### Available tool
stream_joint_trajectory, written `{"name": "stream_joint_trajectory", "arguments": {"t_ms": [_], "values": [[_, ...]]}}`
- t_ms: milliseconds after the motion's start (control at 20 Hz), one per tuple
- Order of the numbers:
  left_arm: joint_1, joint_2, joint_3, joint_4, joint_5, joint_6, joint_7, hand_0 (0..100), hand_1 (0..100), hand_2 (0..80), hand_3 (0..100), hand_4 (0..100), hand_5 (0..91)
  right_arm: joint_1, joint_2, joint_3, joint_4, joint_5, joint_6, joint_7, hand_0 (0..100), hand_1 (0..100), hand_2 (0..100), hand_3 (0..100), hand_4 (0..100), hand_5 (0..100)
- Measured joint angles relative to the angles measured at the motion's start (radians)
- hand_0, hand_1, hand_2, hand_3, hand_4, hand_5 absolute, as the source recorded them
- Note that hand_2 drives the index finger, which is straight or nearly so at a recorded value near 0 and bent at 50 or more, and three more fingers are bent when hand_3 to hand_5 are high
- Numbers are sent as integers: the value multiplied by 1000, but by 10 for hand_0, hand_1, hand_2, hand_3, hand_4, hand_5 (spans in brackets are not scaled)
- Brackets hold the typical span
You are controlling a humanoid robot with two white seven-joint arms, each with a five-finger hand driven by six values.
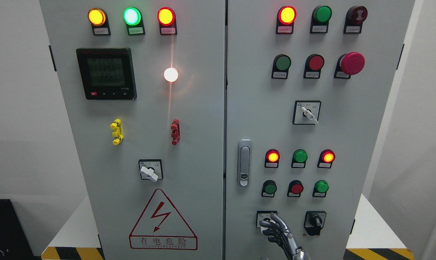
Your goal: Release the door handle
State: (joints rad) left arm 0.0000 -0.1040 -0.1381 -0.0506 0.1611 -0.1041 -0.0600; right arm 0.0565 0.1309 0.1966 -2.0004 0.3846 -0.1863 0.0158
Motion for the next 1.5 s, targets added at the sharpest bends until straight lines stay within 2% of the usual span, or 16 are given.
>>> {"name": "stream_joint_trajectory", "arguments": {"t_ms": [100, 351, 801, 1202, 1502], "values": [[0, 0, 0, 0, 0, 0, 0, 120, 556, 0, 0, 0, 0, -17, 0, 0, 0, 59, 1, -21, 455, 331, 0, 815, 884, 1000], [0, 0, 0, 0, 0, 0, 0, 120, 556, 0, 0, 0, 0, -40, 1, 5, 2, 215, 63, -92, 480, 334, 0, 923, 988, 1000], [0, 0, 0, 0, 0, 0, 0, 120, 556, 0, 0, 0, 0, -102, 2, 21, 23, 516, 89, -196, 480, 325, 18, 1000, 1000, 1000], [0, 0, 0, 0, 0, 0, 0, 120, 556, 0, 0, 0, 0, -152, 2, 47, 62, 758, 149, -241, 471, 320, 6, 1000, 1000, 1000], [0, 0, 0, 0, 0, 0, 0, 120, 556, 0, 0, 0, 0, -191, 3, 71, 97, 895, 177, -254, 468, 322, 4, 1000, 1000, 1000]]}}
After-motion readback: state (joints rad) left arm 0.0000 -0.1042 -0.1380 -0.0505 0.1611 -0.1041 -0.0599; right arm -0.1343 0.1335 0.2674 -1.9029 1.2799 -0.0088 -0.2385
